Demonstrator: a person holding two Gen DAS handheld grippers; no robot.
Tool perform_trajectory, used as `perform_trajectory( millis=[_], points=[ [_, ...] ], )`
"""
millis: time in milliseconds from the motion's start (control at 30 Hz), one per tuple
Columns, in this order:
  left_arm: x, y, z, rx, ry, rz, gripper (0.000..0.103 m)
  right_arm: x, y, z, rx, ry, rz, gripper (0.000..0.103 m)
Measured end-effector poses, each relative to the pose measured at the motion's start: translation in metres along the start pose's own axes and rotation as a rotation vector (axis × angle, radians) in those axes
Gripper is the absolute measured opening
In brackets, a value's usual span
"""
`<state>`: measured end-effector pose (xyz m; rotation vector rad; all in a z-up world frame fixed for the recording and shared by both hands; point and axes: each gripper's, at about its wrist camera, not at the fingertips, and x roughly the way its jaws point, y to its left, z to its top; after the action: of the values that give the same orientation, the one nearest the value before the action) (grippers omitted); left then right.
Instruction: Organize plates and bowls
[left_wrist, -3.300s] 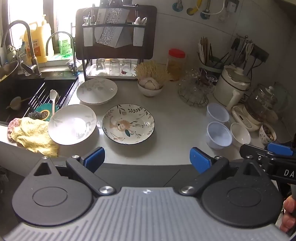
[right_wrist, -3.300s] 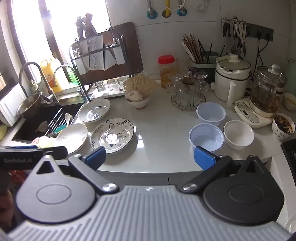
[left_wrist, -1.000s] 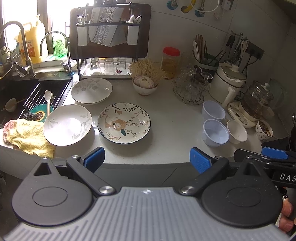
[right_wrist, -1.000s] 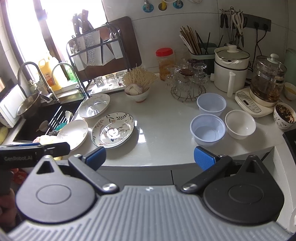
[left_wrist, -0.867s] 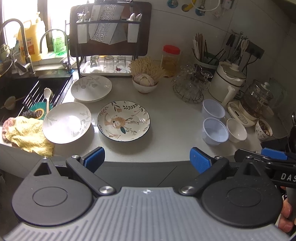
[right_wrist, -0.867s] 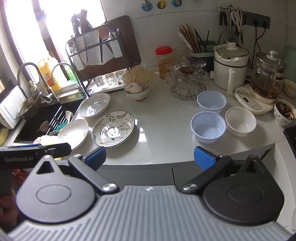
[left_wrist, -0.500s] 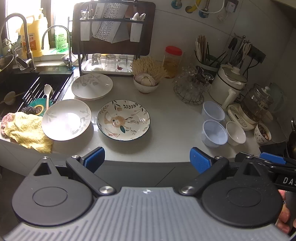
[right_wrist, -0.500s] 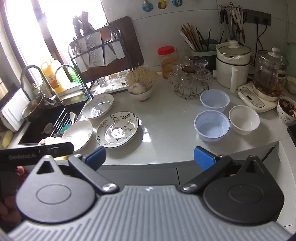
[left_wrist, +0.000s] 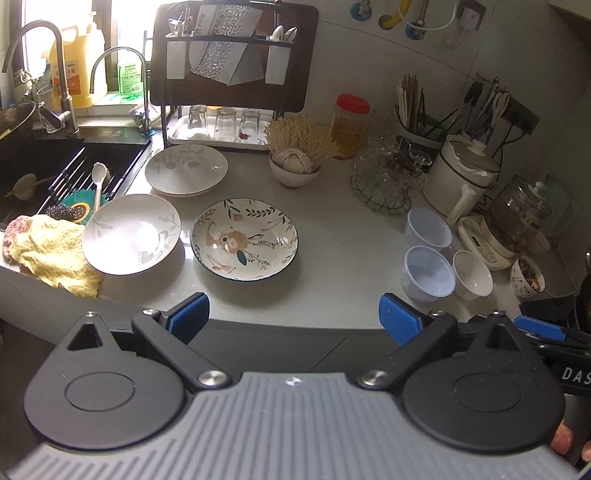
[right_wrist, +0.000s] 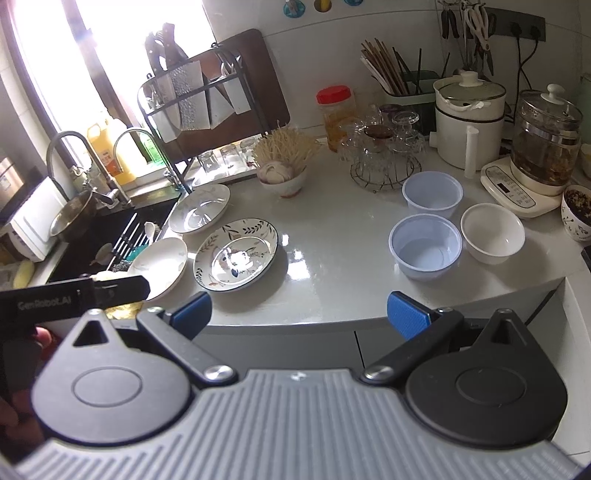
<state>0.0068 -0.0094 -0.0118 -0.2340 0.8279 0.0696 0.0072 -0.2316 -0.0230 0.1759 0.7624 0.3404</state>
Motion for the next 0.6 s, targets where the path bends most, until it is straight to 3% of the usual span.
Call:
perform_trajectory(
  millis=[600],
  points=[
    [0.026,-0.023,0.000,-0.087,0.032,0.027,0.100,0.006,-0.034,0.009,-0.058,0.005,0.073,0.103]
  ],
)
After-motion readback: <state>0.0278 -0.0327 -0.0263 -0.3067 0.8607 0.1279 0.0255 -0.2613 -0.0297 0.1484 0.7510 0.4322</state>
